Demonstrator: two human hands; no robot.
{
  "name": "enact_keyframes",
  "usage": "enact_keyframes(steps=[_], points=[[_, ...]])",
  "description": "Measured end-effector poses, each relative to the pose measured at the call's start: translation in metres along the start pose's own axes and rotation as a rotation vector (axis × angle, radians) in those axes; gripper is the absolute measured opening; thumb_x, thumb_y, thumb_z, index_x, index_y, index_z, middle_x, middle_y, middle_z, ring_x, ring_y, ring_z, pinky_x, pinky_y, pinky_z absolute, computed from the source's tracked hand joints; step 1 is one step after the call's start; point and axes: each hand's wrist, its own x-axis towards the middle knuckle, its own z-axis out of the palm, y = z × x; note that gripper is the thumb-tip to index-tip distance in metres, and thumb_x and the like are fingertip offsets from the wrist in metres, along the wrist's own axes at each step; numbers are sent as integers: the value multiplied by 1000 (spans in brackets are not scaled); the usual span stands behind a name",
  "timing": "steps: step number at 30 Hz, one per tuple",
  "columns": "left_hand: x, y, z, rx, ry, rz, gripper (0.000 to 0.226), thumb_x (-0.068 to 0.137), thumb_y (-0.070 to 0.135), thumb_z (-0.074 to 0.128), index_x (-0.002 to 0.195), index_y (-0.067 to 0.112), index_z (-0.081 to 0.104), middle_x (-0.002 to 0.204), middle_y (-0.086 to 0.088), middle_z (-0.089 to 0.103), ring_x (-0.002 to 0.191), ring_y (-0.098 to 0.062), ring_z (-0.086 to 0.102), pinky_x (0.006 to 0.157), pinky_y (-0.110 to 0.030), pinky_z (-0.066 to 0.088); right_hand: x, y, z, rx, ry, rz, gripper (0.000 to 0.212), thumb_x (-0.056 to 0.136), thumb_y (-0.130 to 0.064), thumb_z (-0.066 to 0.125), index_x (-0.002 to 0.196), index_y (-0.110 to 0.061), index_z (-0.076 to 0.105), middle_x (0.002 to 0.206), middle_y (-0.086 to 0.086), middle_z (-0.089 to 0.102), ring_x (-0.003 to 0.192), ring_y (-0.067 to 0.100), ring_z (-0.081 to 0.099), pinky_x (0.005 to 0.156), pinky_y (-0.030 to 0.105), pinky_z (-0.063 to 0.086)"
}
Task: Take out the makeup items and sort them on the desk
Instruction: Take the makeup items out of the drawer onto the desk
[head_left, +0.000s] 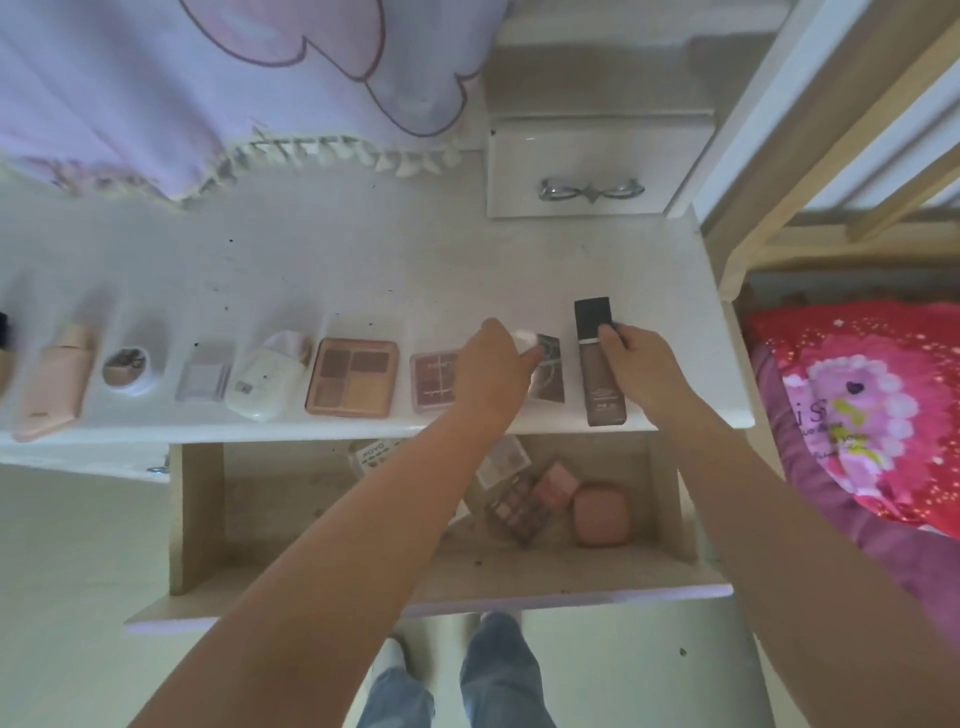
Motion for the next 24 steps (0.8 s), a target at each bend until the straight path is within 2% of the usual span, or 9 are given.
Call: enact_keyframes(steps=[3, 8, 11, 14, 16, 19, 20, 22, 24], points=[[4, 2, 6, 163, 41, 16, 41, 94, 33, 47, 117, -1, 41, 117, -16, 53, 107, -28, 51, 85, -30, 39, 6, 8, 8, -149, 65, -19, 41, 100, -18, 24, 107, 6, 57, 108, 27, 60, 101, 35, 53, 78, 30, 32], [2, 1, 17, 370, 92, 49, 42, 97, 36, 38, 118, -1, 40, 117, -16, 53, 107, -28, 53, 87, -31, 41, 6, 16, 23, -161, 254, -3, 41, 100, -16, 25, 104, 8, 57, 111, 26, 54, 99, 33, 51, 76, 26, 30], [1, -1, 17, 409, 89, 68, 40, 98, 34, 37, 119, 0, 39, 118, -16, 52, 108, -28, 52, 87, -31, 41, 3, 17, 23, -140, 259, -4, 40, 100, -17, 27, 108, 10, 56, 119, 24, 46, 98, 34, 50, 79, 23, 30], [4, -1, 18, 428, 87, 79, 38, 99, 32, 36, 120, 0, 38, 117, -16, 51, 106, -29, 52, 82, -31, 41, 5, 20, 22, -135, 240, -24, 39, 100, -15, 27, 106, 11, 56, 116, 24, 50, 93, 32, 45, 79, 24, 26], [3, -5, 21, 473, 48, 64, 40, 98, 34, 37, 118, -1, 40, 114, -15, 52, 100, -26, 56, 75, -27, 42, 5, 20, 22, -118, 233, -24, 38, 99, -14, 27, 104, 11, 56, 114, 25, 51, 99, 32, 46, 78, 24, 26], [-2, 1, 9, 594, 45, 28, 50, 72, 51, 70, 89, 5, 61, 81, -4, 62, 61, -10, 61, 43, -15, 32, 1, 18, 20, -85, 224, -30, 37, 99, -14, 29, 105, 10, 55, 114, 26, 50, 98, 30, 46, 71, 21, 25], [-3, 3, 5, 613, 61, 28, 46, 70, 44, 74, 90, 4, 61, 82, -5, 61, 60, -9, 61, 39, -15, 26, -1, 17, 19, -68, 223, -37, 35, 99, -14, 30, 107, 9, 55, 113, 25, 50, 95, 28, 44, 67, 19, 23], [0, 2, 10, 546, 32, 41, 37, 90, 22, 57, 115, -3, 45, 110, -13, 52, 87, -20, 62, 48, -17, 31, -10, 16, 16, -30, 276, -79, 31, 98, -11, 32, 109, 7, 55, 111, 25, 52, 94, 25, 43, 67, 12, 20], [-9, 5, 4, 466, 55, 99, 33, 96, 16, 45, 123, 0, 36, 121, -13, 43, 100, -24, 57, 63, -22, 37, -35, 21, 17, 10, 391, -172, 28, 96, -8, 35, 106, 7, 56, 102, 22, 56, 90, 22, 48, 71, 7, 24]])
